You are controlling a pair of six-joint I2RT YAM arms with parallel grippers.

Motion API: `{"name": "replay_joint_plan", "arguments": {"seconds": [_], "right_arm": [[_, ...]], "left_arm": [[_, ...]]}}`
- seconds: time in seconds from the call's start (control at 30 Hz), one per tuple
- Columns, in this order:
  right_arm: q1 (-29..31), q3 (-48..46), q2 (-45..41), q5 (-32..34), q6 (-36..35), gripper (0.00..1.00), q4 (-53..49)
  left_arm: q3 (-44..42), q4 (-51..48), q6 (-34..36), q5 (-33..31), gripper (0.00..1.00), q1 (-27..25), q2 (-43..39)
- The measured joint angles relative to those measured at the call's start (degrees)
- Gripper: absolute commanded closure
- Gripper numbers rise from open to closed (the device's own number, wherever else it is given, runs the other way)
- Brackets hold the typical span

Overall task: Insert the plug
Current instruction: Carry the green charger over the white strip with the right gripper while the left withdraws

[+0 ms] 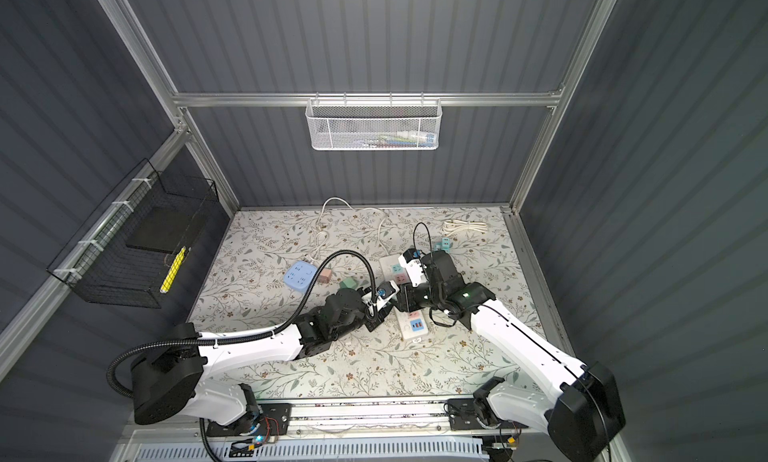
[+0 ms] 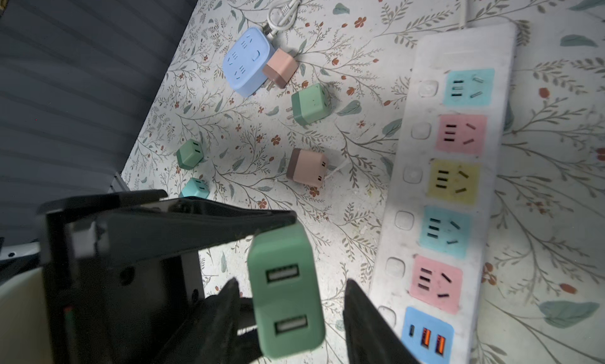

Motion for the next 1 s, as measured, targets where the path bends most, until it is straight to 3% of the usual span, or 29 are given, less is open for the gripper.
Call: {"name": "replay_joint_plan", "arguments": {"seconds": [0.2,0.3,0.33,0.4,0.47,0.63,0.83,1.0], "right_arm": [[-0.2,0.3,0.7,-1.6,-1.0,0.70,0.9],[-0.1,0.3,0.7,-1.7,-2.1,0.74,0.9],[-0.1,0.3,0.7,-1.7,-2.2,0.75,1.0],[-0.1,0.3,0.5,-1.6,-2.2,0.77,1.1],[-0.1,0.3,0.0,-1.5,-2.1,0.78,1.4],[0.0,1.0,0.1,1.5,-1.9,0.80,1.5],[-0.1,4.6,5.4,9.9,-5.2,0.82,2.1],[-0.1,6.3,11.3,17.1,-9.2,0.82,3.7]], "left_arm": [[0.0,-0.5,0.0,1.2,0.83,0.0,-0.3],[0.0,-1.0,-0.1,1.7,0.77,0.1,-0.6],[0.0,-1.1,-0.1,1.6,0.74,0.1,-0.7],[0.0,-1.2,-0.3,1.6,0.55,0.0,-0.9],[0.0,-1.2,-0.4,1.4,0.48,0.0,-1.5],[-1.2,-0.2,-1.8,-3.7,0.19,0.0,-5.2],[-2.1,0.4,-11.8,-10.8,0.14,2.5,-11.6],[4.0,-5.5,-23.1,-11.6,0.08,9.8,-12.1]]}}
